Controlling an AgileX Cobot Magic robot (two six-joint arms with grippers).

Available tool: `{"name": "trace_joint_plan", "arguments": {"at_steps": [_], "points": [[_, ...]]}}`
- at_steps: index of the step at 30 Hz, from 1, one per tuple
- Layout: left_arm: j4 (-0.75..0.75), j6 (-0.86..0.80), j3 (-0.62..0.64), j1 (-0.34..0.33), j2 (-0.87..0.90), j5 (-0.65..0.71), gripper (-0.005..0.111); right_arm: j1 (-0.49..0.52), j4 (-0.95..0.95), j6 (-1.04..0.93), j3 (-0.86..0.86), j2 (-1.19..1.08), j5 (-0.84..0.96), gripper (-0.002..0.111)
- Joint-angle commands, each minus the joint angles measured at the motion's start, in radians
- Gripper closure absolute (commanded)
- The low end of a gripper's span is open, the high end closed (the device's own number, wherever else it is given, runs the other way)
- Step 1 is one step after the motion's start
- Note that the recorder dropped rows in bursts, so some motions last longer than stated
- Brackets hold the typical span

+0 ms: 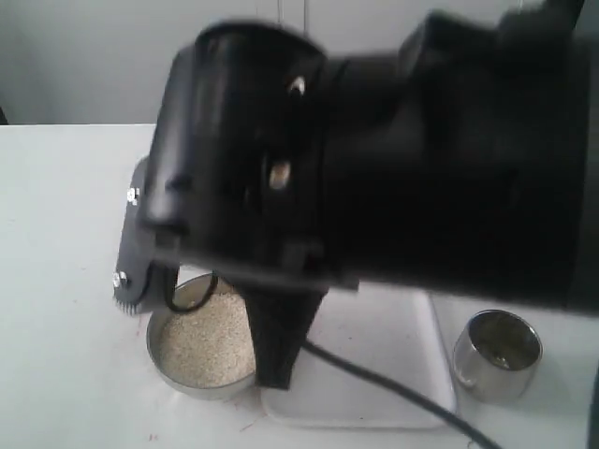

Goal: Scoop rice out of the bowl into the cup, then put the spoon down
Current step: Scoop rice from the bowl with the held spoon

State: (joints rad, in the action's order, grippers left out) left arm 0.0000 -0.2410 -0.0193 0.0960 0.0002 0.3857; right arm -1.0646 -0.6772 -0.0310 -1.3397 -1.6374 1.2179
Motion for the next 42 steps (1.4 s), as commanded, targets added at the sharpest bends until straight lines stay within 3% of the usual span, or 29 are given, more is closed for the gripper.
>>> {"name": "trace_joint_plan", "arguments": {"at_steps": [1,5,20,36,42], "points": [[-0.006,0.006,0.009,0.007,0.0,0.049,0.092,-0.037,-0.221,0.101,0.155,-0.052,0.003,0.108],[-0.006,0.006,0.009,0.007,0.0,0.049,0.092,-0.037,-0.443,0.174,0.226,-0.13,0.003,0.108],[-0.006,0.006,0.009,0.007,0.0,0.049,0.092,-0.021,-0.631,0.227,0.224,-0.306,-0.005,0.108],[-0.006,0.006,0.009,0.007,0.0,0.049,0.092,-0.003,-0.419,0.065,0.198,-0.309,-0.034,0.108],[-0.006,0.006,0.009,0.007,0.0,0.049,0.092,0.014,-0.125,-0.102,0.041,-0.309,-0.03,0.108]]}}
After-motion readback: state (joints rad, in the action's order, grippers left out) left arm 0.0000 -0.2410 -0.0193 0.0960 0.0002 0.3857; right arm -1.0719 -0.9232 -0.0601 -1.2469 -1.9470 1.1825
